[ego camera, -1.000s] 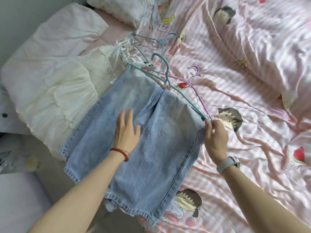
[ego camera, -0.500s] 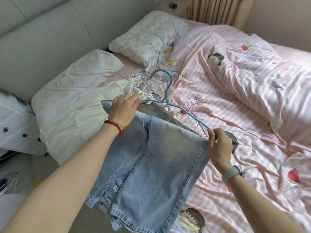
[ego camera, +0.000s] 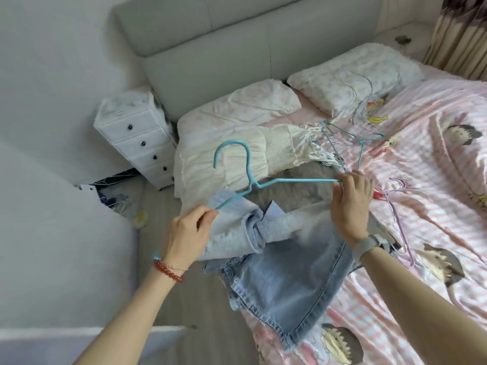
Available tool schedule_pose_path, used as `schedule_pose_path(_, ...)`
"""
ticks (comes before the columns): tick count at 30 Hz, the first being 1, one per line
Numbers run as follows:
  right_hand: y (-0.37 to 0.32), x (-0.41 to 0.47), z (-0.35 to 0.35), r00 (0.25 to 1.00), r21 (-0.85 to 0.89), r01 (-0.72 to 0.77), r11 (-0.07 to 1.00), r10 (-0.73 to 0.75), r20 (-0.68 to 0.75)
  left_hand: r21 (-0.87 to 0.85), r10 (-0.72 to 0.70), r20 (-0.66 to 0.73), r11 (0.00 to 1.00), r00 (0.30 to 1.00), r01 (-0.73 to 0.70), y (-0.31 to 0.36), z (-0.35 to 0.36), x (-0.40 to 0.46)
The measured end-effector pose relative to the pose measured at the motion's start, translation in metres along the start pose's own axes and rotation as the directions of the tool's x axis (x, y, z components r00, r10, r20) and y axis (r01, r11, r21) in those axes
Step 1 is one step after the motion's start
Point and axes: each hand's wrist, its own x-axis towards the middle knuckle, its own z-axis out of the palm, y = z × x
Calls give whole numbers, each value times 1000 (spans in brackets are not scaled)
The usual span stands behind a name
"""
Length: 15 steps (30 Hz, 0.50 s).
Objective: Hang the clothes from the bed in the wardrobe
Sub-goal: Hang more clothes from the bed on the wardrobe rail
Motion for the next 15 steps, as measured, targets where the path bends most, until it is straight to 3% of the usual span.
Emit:
schedule_pose_path(8,-145,-57,13,932,175,327,929,-348,101,44,-282,-279,951,918,306,-39,-119,-143)
schedule_pose_path(11,-197,-104,14,845,282,458,843,-512,157,-10,-403,-420,898,813,440,-46,-158,-217)
schedule_pose_path(15,-264,-167,15,671,404,612,680,-717,191,-107,-539,-571,796,619,595,-52,-203,-314)
